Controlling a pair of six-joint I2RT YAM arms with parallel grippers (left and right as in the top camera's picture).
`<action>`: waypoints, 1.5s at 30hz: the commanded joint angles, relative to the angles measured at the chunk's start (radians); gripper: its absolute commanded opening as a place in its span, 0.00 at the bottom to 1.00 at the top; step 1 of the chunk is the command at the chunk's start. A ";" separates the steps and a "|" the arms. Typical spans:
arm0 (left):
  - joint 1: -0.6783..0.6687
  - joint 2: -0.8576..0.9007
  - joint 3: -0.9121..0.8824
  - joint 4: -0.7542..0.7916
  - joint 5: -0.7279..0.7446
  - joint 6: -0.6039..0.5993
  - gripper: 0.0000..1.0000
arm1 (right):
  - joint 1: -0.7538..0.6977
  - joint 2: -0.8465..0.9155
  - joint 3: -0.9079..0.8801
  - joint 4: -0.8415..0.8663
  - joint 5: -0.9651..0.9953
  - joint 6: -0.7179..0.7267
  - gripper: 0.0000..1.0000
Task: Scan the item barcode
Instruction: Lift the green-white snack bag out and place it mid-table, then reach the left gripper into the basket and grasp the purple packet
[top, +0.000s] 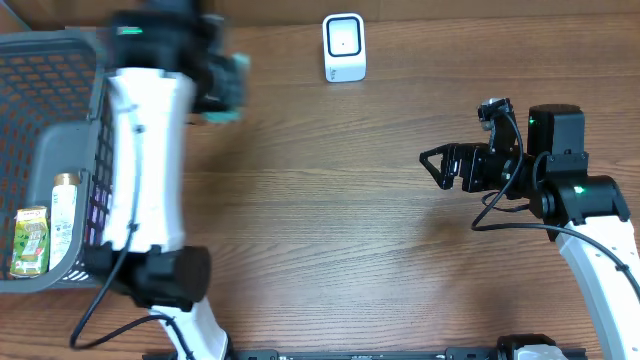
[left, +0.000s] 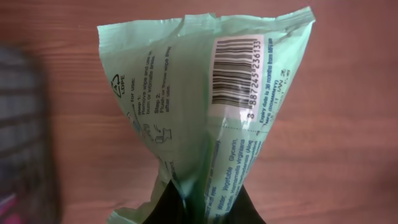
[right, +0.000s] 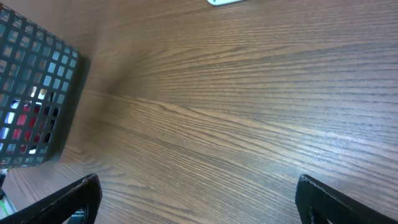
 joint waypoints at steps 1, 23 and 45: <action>-0.100 0.016 -0.179 0.088 -0.040 -0.003 0.05 | -0.007 0.001 0.020 0.001 0.006 -0.001 1.00; -0.294 0.008 -0.644 0.504 -0.035 -0.135 1.00 | -0.006 0.001 0.020 -0.017 0.032 -0.001 1.00; 0.422 -0.212 0.099 -0.132 -0.109 -0.260 1.00 | -0.006 0.001 0.020 -0.040 0.028 -0.001 1.00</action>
